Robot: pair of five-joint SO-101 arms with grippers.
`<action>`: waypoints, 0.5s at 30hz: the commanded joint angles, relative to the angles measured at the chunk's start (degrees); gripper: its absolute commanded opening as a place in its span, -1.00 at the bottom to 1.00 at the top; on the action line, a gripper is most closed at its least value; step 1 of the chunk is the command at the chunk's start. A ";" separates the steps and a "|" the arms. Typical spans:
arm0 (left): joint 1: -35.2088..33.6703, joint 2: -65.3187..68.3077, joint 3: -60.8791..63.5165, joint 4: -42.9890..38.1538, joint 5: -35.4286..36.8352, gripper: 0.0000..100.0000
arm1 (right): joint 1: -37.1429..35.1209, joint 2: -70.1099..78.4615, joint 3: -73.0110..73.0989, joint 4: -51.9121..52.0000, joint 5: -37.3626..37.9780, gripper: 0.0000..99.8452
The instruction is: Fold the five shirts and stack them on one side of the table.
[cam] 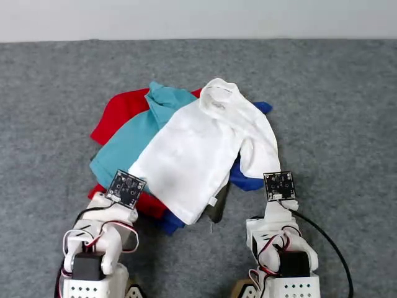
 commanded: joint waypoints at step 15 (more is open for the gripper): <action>-0.79 5.71 -31.43 11.25 1.49 -0.98 | -0.22 -0.66 0.79 0.13 0.62 -0.98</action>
